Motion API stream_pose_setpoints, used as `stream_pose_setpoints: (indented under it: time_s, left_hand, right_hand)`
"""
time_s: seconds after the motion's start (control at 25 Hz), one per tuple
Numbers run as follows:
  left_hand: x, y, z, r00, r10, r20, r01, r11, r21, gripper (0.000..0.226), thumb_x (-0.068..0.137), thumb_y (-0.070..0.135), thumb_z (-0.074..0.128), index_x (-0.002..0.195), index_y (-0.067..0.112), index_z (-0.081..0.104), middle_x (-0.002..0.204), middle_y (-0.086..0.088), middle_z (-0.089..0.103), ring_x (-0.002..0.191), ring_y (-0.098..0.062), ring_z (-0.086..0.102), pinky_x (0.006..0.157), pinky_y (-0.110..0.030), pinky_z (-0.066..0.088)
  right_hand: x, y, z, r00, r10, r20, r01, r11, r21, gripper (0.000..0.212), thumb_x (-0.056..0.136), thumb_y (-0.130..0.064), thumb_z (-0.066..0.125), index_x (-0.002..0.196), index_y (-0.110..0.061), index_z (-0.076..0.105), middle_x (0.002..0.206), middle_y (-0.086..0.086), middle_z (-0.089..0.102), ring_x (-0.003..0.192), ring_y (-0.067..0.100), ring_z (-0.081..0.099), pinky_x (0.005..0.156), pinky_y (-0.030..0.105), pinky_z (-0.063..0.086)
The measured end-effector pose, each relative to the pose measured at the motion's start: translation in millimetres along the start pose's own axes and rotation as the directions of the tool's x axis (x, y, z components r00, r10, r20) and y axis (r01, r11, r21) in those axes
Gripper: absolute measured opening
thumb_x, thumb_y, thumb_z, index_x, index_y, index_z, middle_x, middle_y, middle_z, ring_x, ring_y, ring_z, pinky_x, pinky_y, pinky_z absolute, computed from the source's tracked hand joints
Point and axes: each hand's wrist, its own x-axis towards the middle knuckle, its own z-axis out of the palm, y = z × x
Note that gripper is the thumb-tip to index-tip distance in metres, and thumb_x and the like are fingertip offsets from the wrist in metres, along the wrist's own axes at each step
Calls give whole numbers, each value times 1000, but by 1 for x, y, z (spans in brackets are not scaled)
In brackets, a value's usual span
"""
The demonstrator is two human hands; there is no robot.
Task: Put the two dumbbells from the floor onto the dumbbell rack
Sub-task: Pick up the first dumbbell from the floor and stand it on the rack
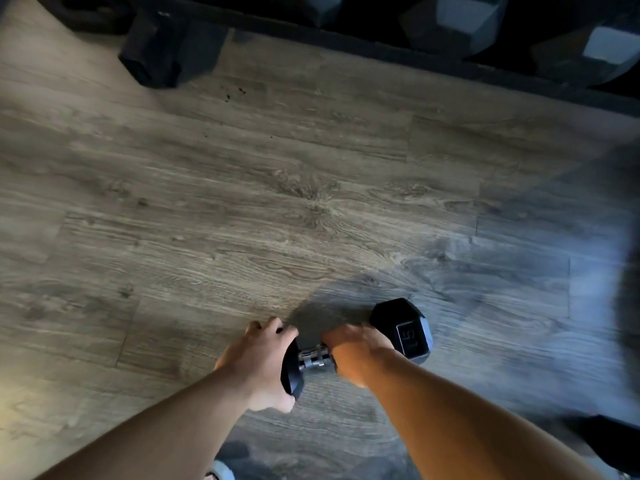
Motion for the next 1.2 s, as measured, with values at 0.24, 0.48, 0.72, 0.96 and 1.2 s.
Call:
stream_pose_setpoints:
  time_s: [0.24,0.48,0.72,0.96,1.2]
  left_hand:
    - [-16,16,-71,983,178,-55,-165,970,179,110,55,57,83,151,31,36,140,4,42,121,-25,41,93,-40,49]
    - [-63,59,-183,963,267,-32,-247,927,281,109,54,54,90,147,31,39,138,1,43,122,-27,40,92,-40,48]
    - [-151,108,-318,941,337,-29,-300,872,387,104,49,53,90,140,30,45,126,2,48,113,-26,45,89,-40,52]
    - [-277,160,-456,915,398,-60,-296,767,570,104,56,53,89,145,31,41,132,3,48,113,-25,46,72,-38,52]
    - [-369,193,-580,876,479,-62,-299,638,710,103,53,50,88,145,33,44,128,2,51,109,-24,46,68,-37,50]
  right_hand:
    - [-46,3,-34,992,79,-98,-64,987,148,30,96,-14,59,125,-22,59,115,11,71,103,34,70,75,31,43]
    - [-135,2,-111,964,203,-174,-146,945,293,22,92,-17,55,114,-21,58,110,13,70,98,36,69,71,30,40]
    - [-249,-11,-218,924,283,-256,-172,908,382,22,91,-18,60,113,-20,58,107,11,70,96,34,69,71,32,43]
    - [-378,-45,-324,876,366,-314,-170,844,509,19,90,-18,63,92,-30,48,77,-4,56,72,26,58,62,28,40]
    - [-472,-82,-417,794,430,-429,-88,780,620,20,87,-17,65,87,-27,49,77,1,58,69,27,59,58,31,45]
